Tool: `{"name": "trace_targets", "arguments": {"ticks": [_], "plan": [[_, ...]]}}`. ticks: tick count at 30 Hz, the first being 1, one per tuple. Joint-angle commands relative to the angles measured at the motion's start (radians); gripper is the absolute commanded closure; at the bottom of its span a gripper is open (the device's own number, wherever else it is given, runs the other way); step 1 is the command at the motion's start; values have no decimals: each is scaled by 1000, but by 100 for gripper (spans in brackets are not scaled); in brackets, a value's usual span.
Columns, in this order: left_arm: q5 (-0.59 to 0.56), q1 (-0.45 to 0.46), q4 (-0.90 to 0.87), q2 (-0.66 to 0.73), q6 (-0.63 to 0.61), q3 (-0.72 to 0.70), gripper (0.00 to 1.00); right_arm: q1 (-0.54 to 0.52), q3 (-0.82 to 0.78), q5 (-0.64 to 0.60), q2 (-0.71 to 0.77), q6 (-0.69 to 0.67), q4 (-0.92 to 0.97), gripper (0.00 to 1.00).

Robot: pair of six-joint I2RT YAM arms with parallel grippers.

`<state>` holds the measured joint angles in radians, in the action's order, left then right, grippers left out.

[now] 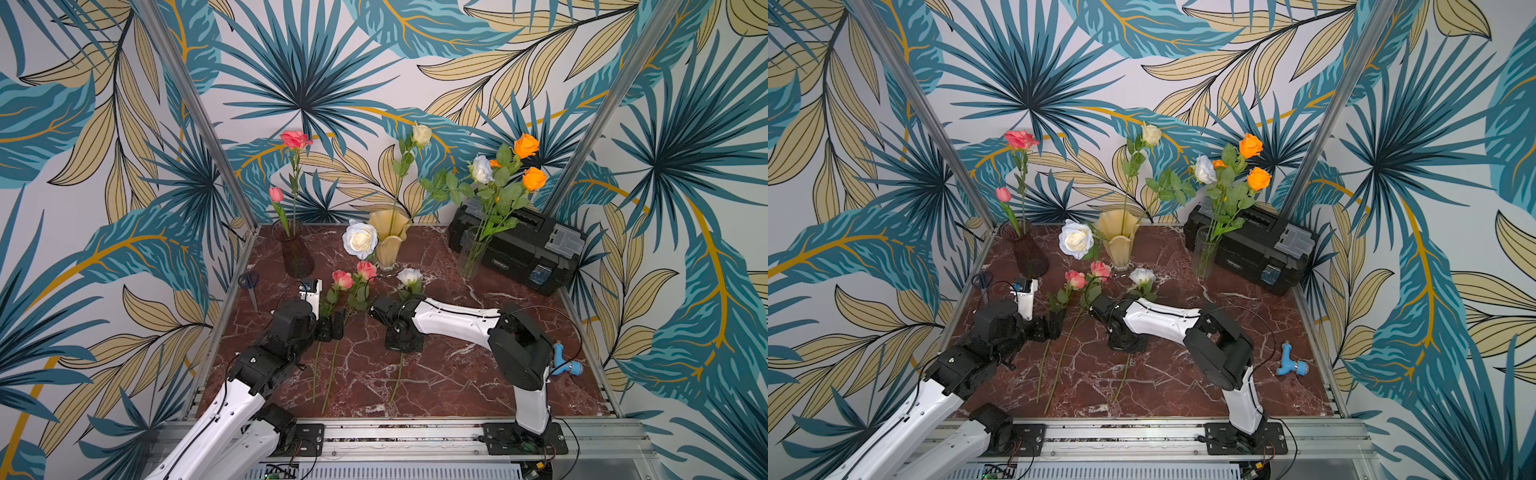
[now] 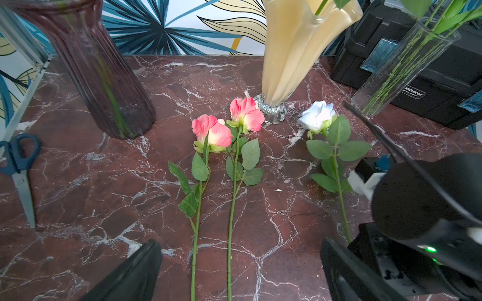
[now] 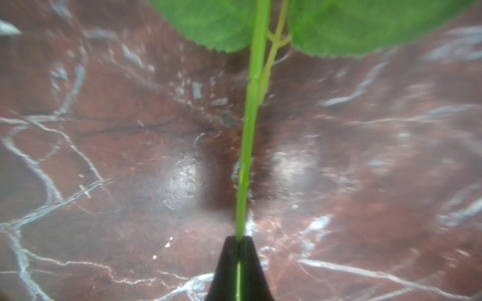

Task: Arrange the flowers in different vases according to their variety
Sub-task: Pick up the flower at the center of the board.

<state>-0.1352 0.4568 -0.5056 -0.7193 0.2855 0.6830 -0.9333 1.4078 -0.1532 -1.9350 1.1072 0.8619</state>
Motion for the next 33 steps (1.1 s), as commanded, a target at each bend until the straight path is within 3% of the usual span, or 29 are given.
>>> {"name": "trace_targets", "arguments": {"ticks": [1,12,22,33], "plan": [[-8,0,3,1,3,-20,0,-17,-38,-125,90,34,14,100],[-6,0,-1,-3,4,-17,0,-112,-77,-413,299,-14,51,100],[-2,-1,-1,-6,3,-17,0,-160,-19,-644,377,-85,85,100],[22,-1,-7,-37,0,-5,0,-121,101,-825,428,-401,-80,100]]}}
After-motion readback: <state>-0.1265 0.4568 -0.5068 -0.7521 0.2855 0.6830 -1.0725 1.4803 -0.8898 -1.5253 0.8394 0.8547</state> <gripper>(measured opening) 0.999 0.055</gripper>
